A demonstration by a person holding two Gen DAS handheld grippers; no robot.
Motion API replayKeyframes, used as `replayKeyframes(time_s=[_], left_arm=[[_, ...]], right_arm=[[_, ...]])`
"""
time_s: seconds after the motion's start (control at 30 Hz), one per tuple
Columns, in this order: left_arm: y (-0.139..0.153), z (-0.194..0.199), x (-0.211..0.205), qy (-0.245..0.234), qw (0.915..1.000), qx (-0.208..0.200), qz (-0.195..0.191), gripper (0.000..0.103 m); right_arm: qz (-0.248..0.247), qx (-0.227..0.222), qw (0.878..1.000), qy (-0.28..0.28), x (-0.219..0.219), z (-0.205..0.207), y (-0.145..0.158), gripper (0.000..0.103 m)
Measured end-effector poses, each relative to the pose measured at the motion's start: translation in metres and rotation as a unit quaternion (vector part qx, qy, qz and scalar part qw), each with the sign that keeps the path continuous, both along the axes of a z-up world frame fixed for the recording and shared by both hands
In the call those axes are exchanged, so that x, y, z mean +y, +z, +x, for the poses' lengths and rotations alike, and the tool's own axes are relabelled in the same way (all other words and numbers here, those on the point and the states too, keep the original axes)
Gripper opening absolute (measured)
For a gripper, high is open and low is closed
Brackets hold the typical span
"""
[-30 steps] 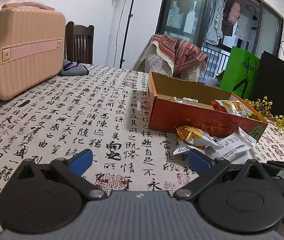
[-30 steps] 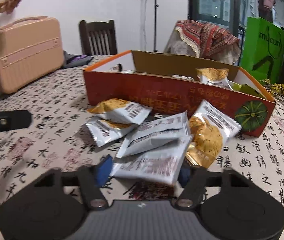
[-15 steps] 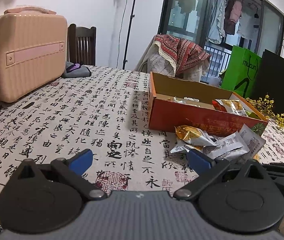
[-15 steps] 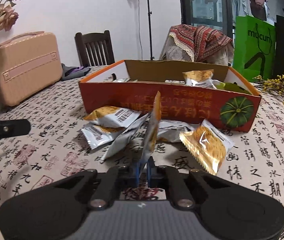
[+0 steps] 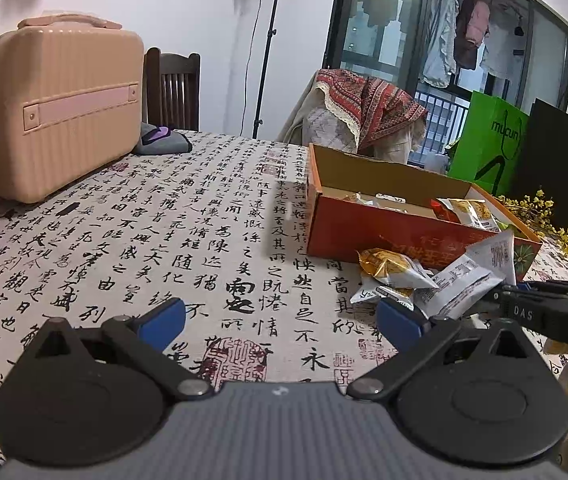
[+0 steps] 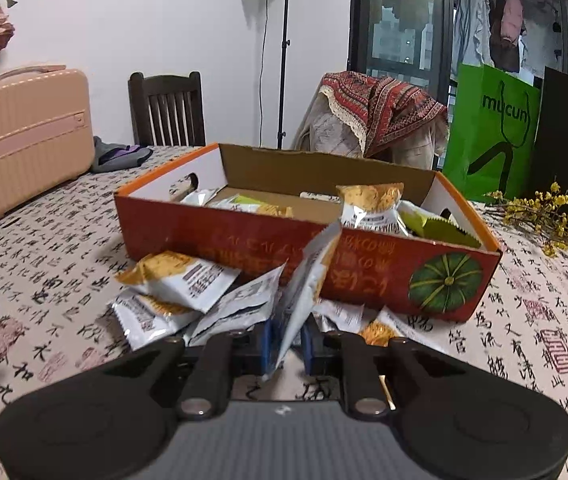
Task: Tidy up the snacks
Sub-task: 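Grasp a white cracker packet by its edge with the right tool, then grasp a white packet with the left tool while the right tool holds its packet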
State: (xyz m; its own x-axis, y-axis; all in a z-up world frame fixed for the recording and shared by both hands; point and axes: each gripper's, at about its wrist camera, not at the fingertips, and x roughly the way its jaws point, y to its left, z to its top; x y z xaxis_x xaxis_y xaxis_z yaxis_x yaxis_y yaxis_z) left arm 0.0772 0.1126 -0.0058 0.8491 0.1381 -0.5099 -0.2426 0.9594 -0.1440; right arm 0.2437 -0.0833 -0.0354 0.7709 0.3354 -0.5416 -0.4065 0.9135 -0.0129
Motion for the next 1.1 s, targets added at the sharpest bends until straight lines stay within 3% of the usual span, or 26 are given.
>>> replayKeyframes(time_s=[0.07,0.4,0.83,1.1], left_arm=[[0.000,0.000,0.000,0.000,1.0000,0.002,0.000,0.103],[0.000,0.011,-0.016,-0.010,0.9997,0.016,0.013,0.103],[0.001,0.045,-0.082,-0.077,0.9956,0.039,0.035,0.103],[-0.019,0.075,-0.141,-0.109,0.9837,0.066,0.127,0.103]], right_arm=[[0.001,-0.005,1.000,0.002,0.000,0.000,0.000,0.009],[0.043,-0.047,0.998,-0.008,-0.028,-0.019,0.014,0.008],[0.093,-0.064,0.992,-0.052,-0.104,-0.019,0.020,0.008],[0.137,-0.051,0.987,-0.066,-0.135,-0.004,0.005,0.008]])
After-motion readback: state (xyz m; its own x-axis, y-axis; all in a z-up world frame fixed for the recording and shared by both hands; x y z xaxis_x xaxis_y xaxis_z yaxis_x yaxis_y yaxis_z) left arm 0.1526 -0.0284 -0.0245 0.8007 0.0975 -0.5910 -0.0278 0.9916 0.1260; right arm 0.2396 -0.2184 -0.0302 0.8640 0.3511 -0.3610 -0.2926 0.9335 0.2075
